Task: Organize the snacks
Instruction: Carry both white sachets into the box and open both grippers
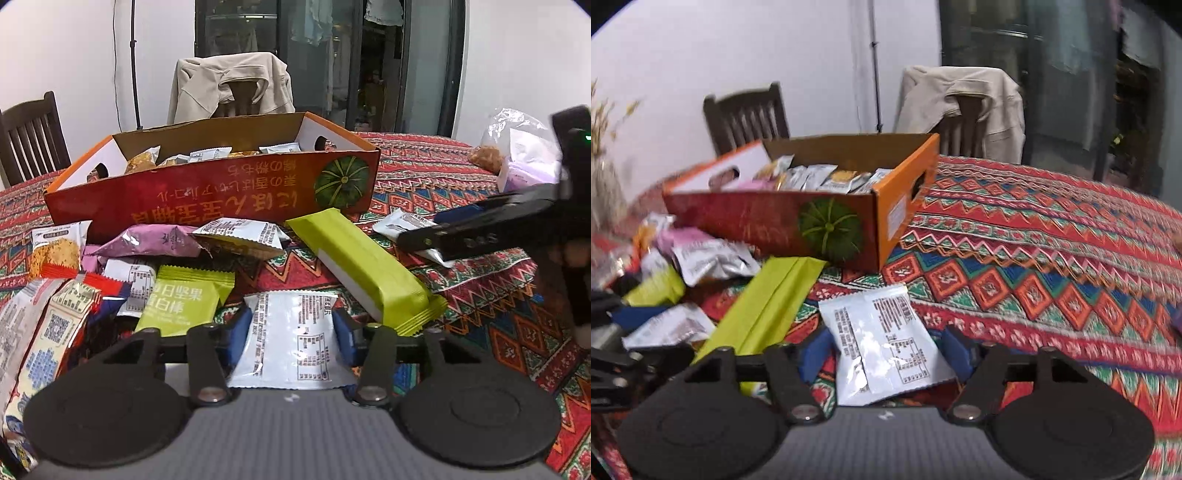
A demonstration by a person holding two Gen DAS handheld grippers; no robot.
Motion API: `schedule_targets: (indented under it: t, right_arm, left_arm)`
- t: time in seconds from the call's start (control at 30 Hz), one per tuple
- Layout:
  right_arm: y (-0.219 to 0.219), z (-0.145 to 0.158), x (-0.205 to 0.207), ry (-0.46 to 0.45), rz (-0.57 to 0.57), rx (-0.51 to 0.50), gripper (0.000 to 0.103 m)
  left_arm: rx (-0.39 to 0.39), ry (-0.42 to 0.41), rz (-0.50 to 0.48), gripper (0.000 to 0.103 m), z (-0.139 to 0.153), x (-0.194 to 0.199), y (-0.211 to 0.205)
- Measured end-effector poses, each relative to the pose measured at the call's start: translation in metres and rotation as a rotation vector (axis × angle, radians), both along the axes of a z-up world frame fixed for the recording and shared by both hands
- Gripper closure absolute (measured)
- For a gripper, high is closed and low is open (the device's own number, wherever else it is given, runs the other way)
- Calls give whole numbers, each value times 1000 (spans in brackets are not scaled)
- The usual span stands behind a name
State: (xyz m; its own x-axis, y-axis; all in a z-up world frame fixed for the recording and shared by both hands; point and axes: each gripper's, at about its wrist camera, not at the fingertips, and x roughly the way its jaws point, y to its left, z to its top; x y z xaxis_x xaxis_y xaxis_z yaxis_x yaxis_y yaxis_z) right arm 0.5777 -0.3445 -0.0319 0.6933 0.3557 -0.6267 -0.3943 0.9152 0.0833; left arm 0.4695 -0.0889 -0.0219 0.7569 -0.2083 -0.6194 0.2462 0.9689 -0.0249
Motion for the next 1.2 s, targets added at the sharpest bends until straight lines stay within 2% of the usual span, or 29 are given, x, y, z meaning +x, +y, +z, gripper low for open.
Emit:
schedule_targets:
  t: [0.17, 0.33, 0.4, 0.57, 0.67, 0.87, 1.1, 1.2]
  right_arm:
    - [7, 0, 18, 9, 8, -26, 35]
    - [8, 1, -1, 7, -9, -8, 52]
    - [7, 2, -18, 9, -26, -11, 54]
    - [10, 4, -92, -10, -37, -53, 56]
    - [5, 7, -134, -17, -45, -24, 57]
    - [3, 13, -186, -41, -59, 48, 58]
    - [15, 22, -192, -68, -54, 47, 58]
    - [19, 31, -190, -91, -45, 63, 58]
  left_arm:
    - [-17, 0, -13, 59, 4, -15, 3]
    - [-34, -28, -36, 59, 17, -52, 9]
    - [-51, -38, -48, 59, 23, -70, 12]
    - [-97, -54, -61, 59, 36, -111, 26]
    - [-125, -60, -40, 59, 44, -125, 39]
    - [-161, -86, -9, 59, 57, -135, 54]
    - [-200, -97, -6, 59, 60, -134, 69]
    - [-238, -111, -12, 59, 71, -119, 82]
